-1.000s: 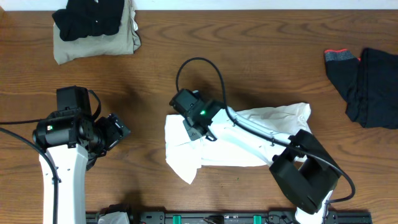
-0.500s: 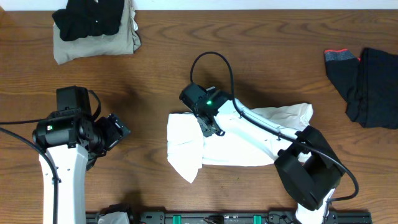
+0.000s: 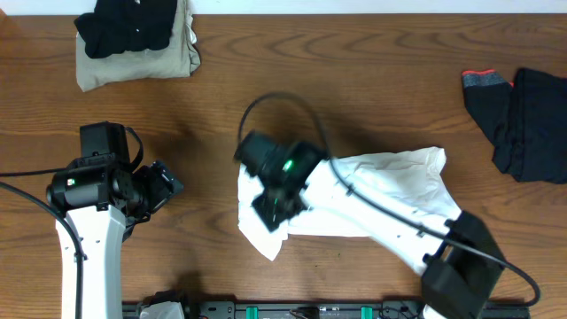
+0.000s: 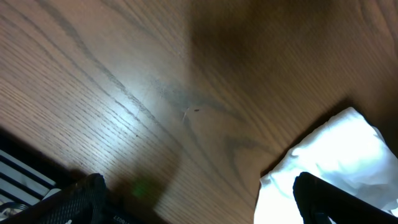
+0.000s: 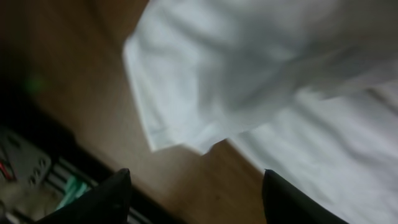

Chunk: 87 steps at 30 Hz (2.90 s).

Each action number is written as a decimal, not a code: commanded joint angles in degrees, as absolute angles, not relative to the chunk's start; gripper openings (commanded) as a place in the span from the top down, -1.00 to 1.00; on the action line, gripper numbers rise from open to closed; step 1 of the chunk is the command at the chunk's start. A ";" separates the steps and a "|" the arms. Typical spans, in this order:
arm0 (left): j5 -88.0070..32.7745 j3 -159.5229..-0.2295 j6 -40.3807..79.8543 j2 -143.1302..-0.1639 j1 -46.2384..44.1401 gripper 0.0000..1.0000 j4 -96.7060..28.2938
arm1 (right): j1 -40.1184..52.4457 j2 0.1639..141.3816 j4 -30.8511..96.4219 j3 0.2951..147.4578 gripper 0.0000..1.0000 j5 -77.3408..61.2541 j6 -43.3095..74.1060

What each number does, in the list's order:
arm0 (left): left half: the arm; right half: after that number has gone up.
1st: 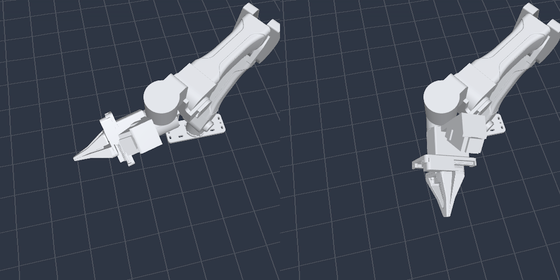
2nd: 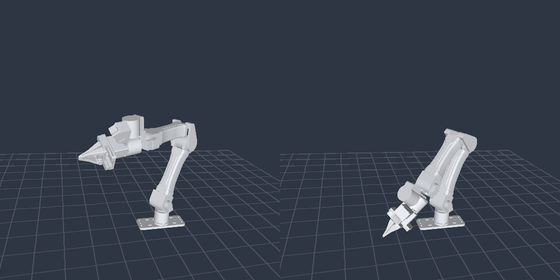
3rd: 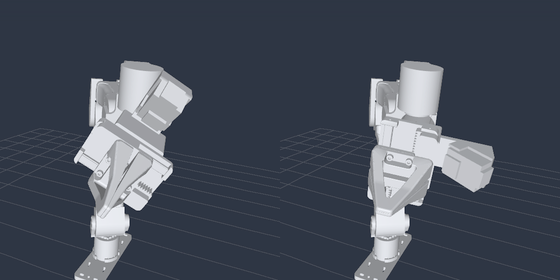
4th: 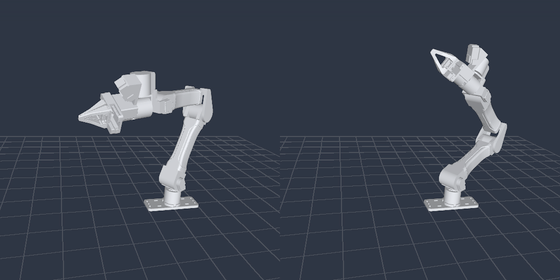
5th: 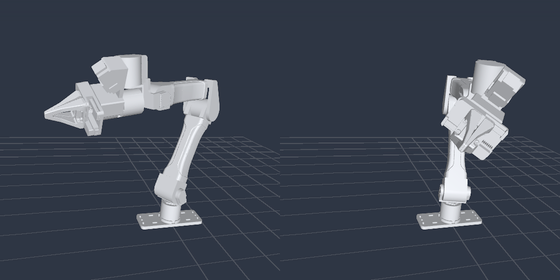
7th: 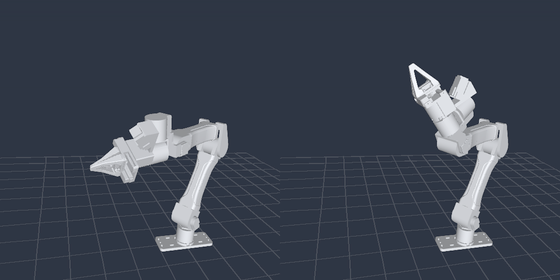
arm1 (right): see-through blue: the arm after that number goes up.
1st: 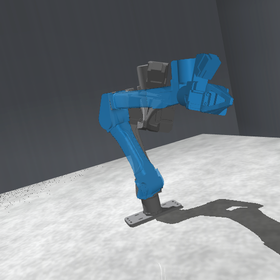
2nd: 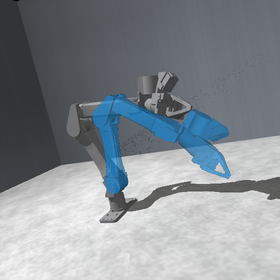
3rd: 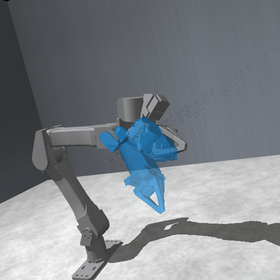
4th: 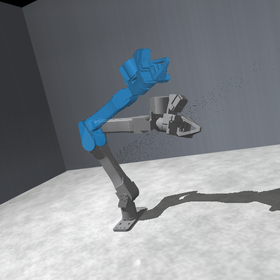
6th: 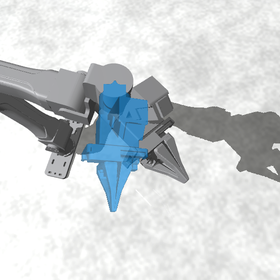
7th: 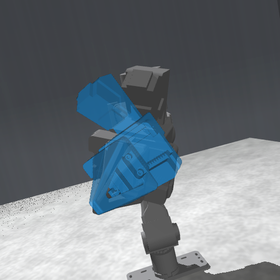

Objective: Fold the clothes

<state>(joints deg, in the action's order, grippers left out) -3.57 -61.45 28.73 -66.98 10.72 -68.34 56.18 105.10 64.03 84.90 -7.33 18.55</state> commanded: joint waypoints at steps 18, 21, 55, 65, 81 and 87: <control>-2.31 -61.06 29.23 -66.65 10.96 -0.96 -69.43 | 66.78 105.16 56.29 78.85 -0.67 -12.10 50.50; -2.31 -61.06 29.21 -66.65 10.96 -0.96 -69.58 | 67.00 105.19 53.69 77.52 -0.57 -14.85 57.98; -2.31 -60.38 29.21 -66.65 10.96 -0.96 -70.04 | 65.06 105.23 42.94 67.59 -0.99 -0.86 102.19; -2.31 -60.31 29.21 -66.65 10.96 -0.96 -70.00 | 64.77 105.23 38.61 64.66 -0.96 0.84 102.21; -2.28 -60.31 29.21 -66.65 10.96 -0.96 -70.00 | 64.79 106.08 36.01 63.92 -0.41 2.46 102.72; -2.28 -60.31 29.21 -66.65 10.96 -0.96 -70.00 | 64.79 106.52 35.97 63.90 -0.43 2.31 103.28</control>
<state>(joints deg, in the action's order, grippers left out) -3.40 -61.10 28.71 -66.98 10.72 -69.69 65.25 105.60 35.94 64.31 0.93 102.02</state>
